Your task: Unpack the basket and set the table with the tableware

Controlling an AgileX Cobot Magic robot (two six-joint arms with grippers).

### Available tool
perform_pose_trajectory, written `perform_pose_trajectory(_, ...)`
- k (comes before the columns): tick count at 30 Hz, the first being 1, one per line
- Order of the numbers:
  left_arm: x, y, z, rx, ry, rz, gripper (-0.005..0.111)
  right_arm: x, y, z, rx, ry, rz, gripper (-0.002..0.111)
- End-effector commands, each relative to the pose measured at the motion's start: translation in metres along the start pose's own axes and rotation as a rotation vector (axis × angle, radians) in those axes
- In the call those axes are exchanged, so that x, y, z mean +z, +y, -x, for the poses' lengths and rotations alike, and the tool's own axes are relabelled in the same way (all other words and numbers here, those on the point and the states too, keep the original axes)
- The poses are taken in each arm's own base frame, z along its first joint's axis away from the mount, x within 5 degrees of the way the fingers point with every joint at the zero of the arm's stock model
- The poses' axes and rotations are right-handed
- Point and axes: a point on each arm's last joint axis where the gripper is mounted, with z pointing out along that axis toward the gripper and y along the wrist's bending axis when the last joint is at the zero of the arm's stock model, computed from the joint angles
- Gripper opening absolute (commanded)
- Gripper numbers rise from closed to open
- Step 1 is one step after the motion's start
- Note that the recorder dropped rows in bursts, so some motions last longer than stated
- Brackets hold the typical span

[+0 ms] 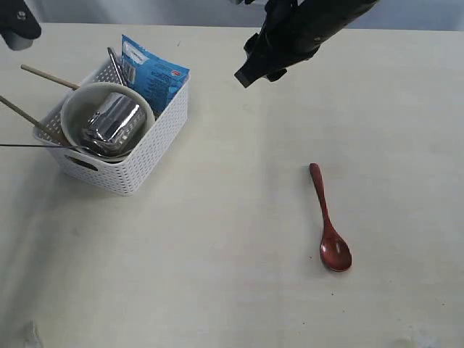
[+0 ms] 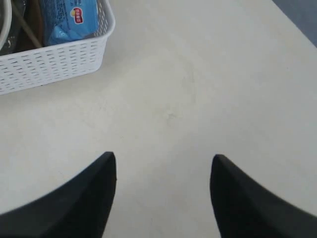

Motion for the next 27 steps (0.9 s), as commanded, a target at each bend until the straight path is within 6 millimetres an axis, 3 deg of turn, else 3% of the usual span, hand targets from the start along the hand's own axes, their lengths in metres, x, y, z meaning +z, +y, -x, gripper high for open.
perform_pose_trajectory(1,0.013,-0.014,-0.002,0.134,0.003,-0.060,0.054,-0.001,-0.001,0.002,0.009,-0.005,-0.003,0.054)
perform_pose_trajectory(5,0.028,-0.021,-0.004,0.256,0.025,-0.019,0.054,-0.001,-0.001,0.002,0.009,-0.005,-0.003,0.054)
perform_pose_trajectory(16,0.031,-0.015,0.005,0.217,-0.065,0.076,0.054,-0.001,-0.001,0.003,0.030,-0.020,0.004,0.054)
perform_pose_trajectory(27,0.048,-0.020,0.005,0.285,-0.020,0.041,0.054,-0.001,-0.001,0.003,0.031,-0.024,0.003,0.054)
